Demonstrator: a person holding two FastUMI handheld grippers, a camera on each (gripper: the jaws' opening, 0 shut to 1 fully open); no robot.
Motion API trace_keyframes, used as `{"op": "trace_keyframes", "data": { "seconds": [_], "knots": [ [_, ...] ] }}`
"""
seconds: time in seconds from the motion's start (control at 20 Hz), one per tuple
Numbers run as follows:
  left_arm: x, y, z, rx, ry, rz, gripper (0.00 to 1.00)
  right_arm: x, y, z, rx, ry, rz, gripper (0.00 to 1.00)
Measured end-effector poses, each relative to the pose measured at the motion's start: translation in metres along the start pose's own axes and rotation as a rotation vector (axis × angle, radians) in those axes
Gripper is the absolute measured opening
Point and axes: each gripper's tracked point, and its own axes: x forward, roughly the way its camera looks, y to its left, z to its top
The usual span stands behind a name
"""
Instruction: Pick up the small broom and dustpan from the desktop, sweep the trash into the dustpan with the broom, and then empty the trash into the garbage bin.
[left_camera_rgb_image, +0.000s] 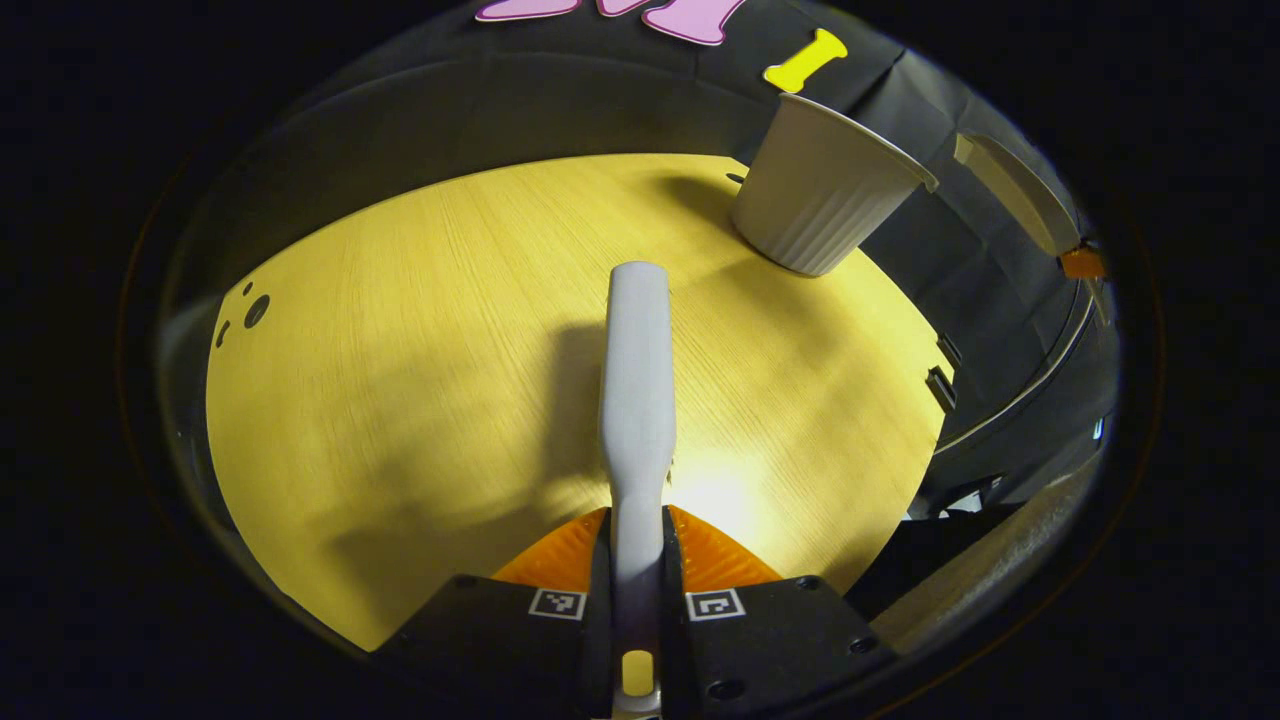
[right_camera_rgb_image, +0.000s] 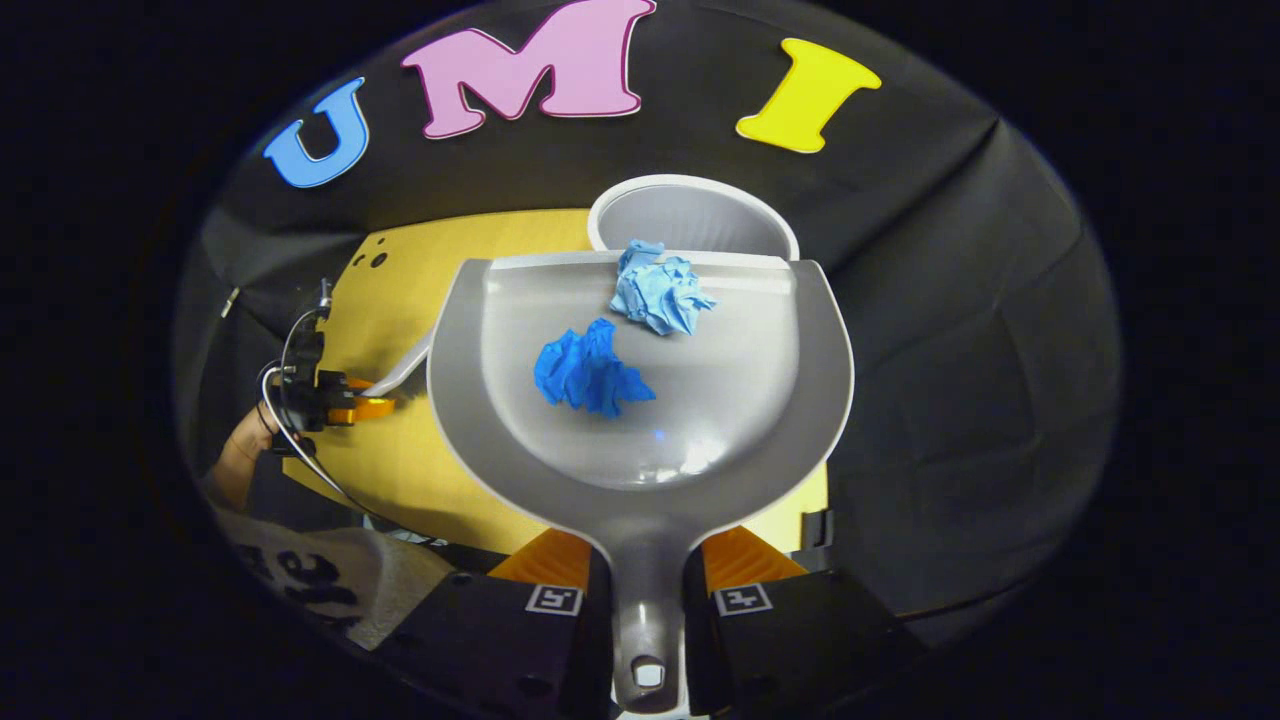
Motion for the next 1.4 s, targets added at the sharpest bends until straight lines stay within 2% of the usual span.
{"op": "trace_keyframes", "data": {
  "seconds": [0.25, 0.45, 0.8, 0.95, 1.0, 1.05, 1.4],
  "knots": [
    [-0.001, 0.004, -0.001, -0.035, -0.001, -0.009, 0.22, 0.021, -0.025, 0.038, 0.045, -0.001, -0.011, 0.33],
    [-0.004, 0.013, -0.007, -0.049, 0.0, 0.005, 0.22, 0.052, -0.062, 0.067, 0.058, 0.02, -0.08, 0.33],
    [-0.002, 0.017, -0.019, -0.074, 0.007, 0.017, 0.22, 0.078, -0.11, 0.1, -0.123, 0.111, -0.232, 0.32],
    [-0.001, 0.016, -0.019, -0.087, 0.002, 0.017, 0.22, 0.089, -0.112, 0.105, -0.173, 0.156, -0.253, 0.31],
    [-0.001, 0.016, -0.02, -0.089, 0.003, 0.017, 0.25, 0.089, -0.116, 0.105, -0.204, 0.168, -0.268, 0.31],
    [-0.001, 0.016, -0.022, -0.089, 0.003, 0.018, 0.22, 0.091, -0.117, 0.111, -0.228, 0.166, -0.281, 0.31],
    [0.0, 0.015, -0.028, -0.105, 0.018, 0.025, 0.22, 0.084, -0.118, 0.12, -0.359, 0.237, -0.318, 0.31]
  ]
}}
